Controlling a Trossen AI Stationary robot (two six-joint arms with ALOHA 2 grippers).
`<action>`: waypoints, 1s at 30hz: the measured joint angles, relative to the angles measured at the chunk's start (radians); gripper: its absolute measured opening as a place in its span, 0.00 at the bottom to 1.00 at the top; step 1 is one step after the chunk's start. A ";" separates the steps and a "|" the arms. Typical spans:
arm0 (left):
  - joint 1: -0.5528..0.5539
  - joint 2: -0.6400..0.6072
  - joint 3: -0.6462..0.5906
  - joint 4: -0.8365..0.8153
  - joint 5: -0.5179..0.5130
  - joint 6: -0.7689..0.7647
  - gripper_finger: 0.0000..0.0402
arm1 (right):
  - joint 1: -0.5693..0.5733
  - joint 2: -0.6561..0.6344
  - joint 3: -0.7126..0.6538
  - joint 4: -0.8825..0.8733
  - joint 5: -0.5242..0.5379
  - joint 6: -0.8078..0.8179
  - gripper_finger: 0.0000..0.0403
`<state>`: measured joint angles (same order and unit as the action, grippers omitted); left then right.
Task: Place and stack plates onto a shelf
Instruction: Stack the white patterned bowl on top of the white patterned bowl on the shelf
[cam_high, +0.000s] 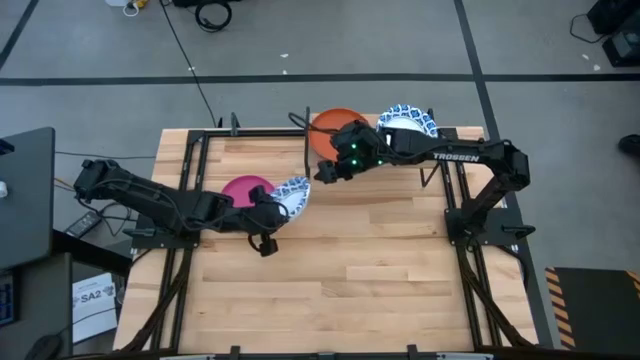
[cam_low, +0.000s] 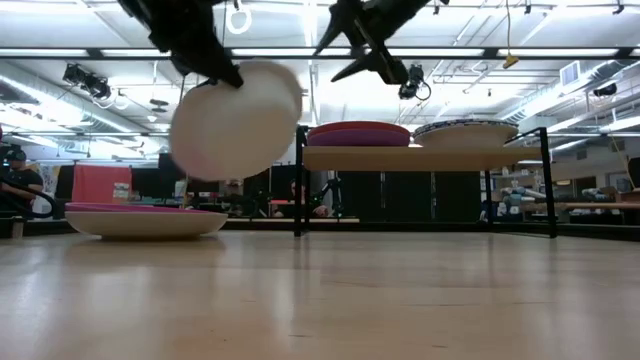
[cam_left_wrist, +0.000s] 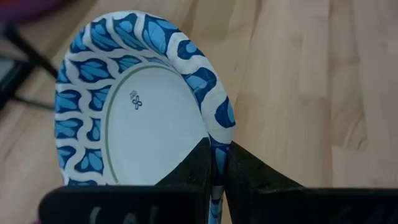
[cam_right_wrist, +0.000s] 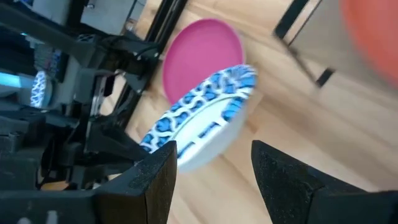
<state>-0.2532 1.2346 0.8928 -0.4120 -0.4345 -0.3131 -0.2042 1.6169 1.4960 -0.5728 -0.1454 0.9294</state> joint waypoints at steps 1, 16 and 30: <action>0.000 0.000 0.000 0.021 -0.001 0.013 0.09 | 0.010 0.000 0.000 0.004 0.001 0.013 0.53; 0.000 0.000 0.000 0.172 -0.037 0.148 0.09 | 0.093 0.000 0.000 0.005 0.047 0.218 0.53; 0.000 0.000 0.000 0.232 -0.063 0.175 0.09 | 0.093 0.000 0.000 0.062 0.050 0.331 0.52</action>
<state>-0.2531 1.2346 0.8928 -0.1802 -0.4973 -0.1382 -0.1112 1.6169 1.4960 -0.5112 -0.0949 1.2609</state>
